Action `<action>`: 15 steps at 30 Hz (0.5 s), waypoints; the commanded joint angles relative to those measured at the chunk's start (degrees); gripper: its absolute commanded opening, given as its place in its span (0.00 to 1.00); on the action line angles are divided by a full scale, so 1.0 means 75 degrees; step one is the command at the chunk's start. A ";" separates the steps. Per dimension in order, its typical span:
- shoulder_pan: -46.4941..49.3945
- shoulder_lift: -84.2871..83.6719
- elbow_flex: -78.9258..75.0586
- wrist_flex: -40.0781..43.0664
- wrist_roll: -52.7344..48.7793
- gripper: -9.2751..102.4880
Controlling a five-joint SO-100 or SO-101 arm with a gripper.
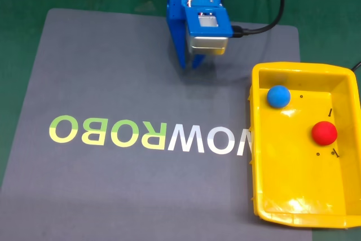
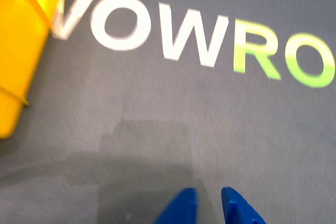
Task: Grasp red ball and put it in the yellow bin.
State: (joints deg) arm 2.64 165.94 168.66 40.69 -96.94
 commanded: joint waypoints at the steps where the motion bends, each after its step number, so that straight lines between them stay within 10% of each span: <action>1: 0.0164 0.0609 0.0352 0.0070 -0.0070 0.08; 15: -0.0059 0.3293 0.1195 0.4055 0.0457 0.08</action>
State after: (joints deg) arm 3.25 186.24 175.69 63.81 -94.04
